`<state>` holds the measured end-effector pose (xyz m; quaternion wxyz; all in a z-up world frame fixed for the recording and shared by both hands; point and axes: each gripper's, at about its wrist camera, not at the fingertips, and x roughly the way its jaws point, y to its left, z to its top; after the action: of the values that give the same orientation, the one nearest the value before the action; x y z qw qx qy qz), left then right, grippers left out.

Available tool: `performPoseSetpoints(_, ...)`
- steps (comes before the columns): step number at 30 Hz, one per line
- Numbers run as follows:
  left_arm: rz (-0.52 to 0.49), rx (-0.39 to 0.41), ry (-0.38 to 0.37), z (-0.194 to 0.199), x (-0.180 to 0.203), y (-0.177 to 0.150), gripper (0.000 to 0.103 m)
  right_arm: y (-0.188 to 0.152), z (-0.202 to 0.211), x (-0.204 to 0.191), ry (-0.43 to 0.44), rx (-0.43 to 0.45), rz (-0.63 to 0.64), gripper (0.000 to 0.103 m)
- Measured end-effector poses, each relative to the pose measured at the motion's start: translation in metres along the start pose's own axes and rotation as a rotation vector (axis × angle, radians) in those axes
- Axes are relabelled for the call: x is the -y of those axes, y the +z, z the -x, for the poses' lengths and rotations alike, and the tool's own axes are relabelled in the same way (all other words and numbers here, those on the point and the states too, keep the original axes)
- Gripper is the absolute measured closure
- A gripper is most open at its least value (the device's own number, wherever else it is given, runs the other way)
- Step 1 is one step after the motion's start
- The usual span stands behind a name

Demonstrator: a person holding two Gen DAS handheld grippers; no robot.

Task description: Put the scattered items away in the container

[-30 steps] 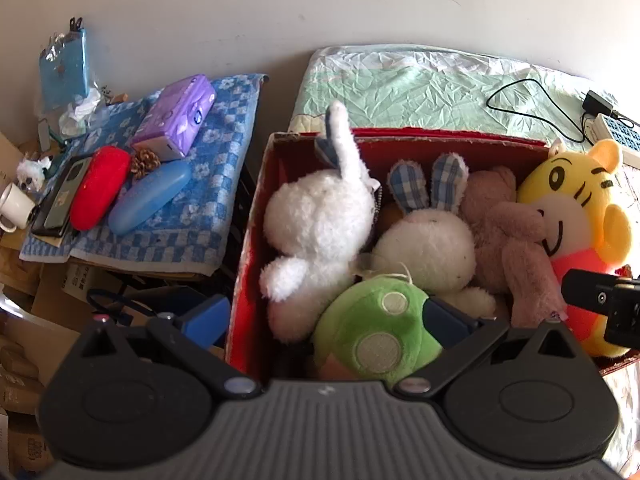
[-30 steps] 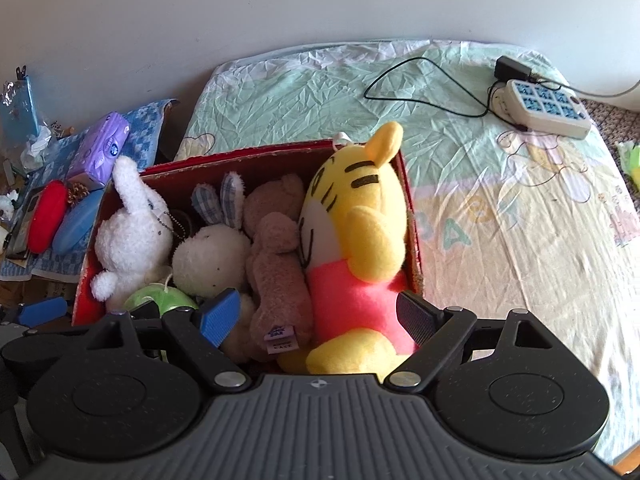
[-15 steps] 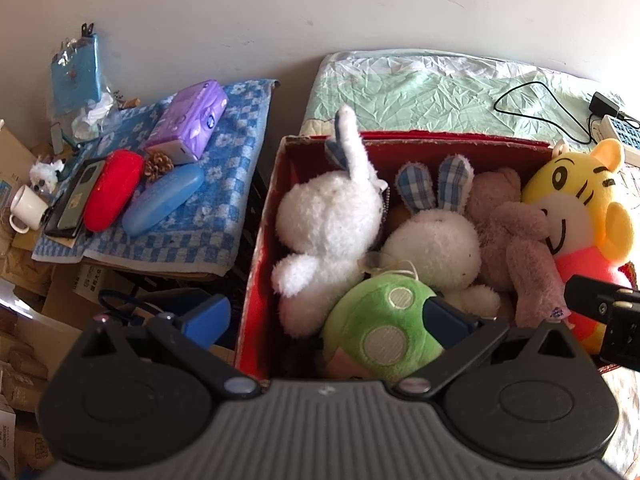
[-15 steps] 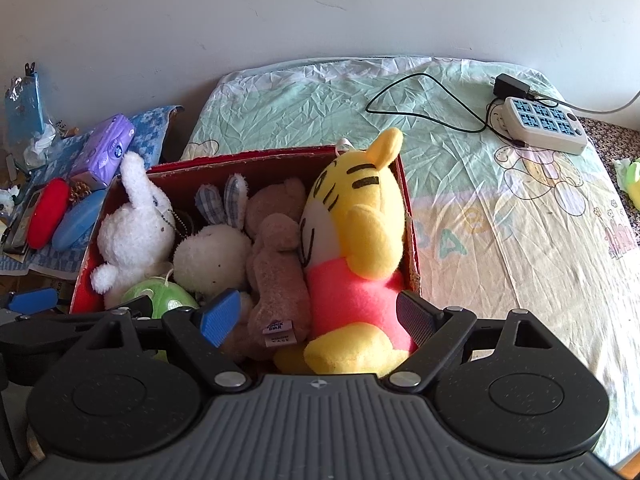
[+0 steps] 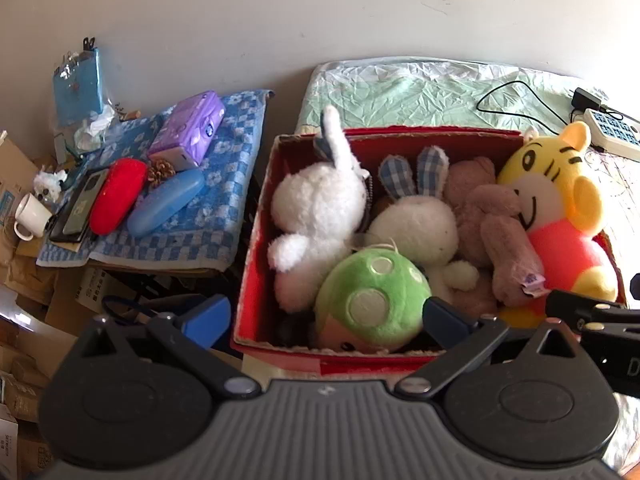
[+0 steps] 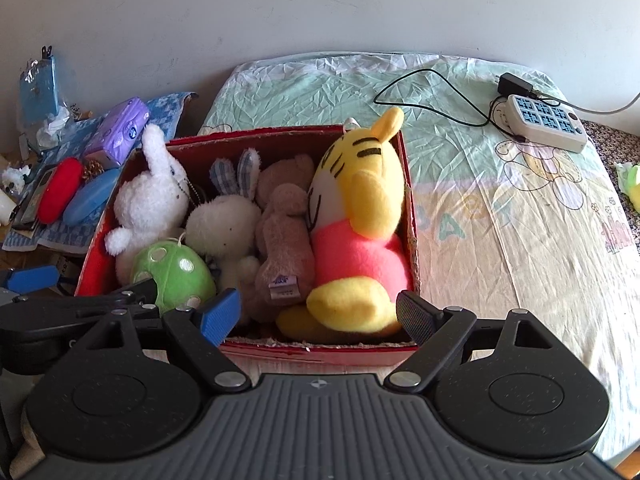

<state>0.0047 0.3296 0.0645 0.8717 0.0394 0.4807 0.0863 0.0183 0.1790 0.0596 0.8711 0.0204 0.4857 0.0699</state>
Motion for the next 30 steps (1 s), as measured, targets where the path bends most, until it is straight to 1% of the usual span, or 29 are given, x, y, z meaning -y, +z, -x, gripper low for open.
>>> performPoseSetpoints(6, -0.001, -0.009, 0.007, 0.004, 0.008, -0.009, 0.001, -0.010, 0.005, 0.005, -0.006, 0.002, 0.013, 0.016)
performPoseSetpoints(10, -0.003, -0.003, 0.010, 0.007, 0.014, -0.013, 0.001, -0.014, 0.009, 0.015, -0.017, 0.008, -0.009, 0.016)
performPoseSetpoints(16, -0.023, 0.006, -0.014, 0.013, 0.033, -0.013, 0.001, -0.018, 0.016, 0.037, -0.053, 0.018, -0.056, 0.016)
performPoseSetpoints(21, -0.031, 0.013, -0.021, 0.016, 0.046, -0.010, 0.001, -0.018, 0.022, 0.049, -0.056, 0.029, -0.071, 0.016)
performPoseSetpoints(25, -0.019, 0.020, -0.004, 0.016, 0.046, -0.006, 0.001, -0.012, 0.024, 0.051, -0.044, 0.050, -0.073, 0.016)
performPoseSetpoints(30, 0.020, 0.018, 0.022, 0.012, 0.035, -0.001, 0.001, -0.004, 0.022, 0.040, -0.020, 0.068, -0.049, 0.016)
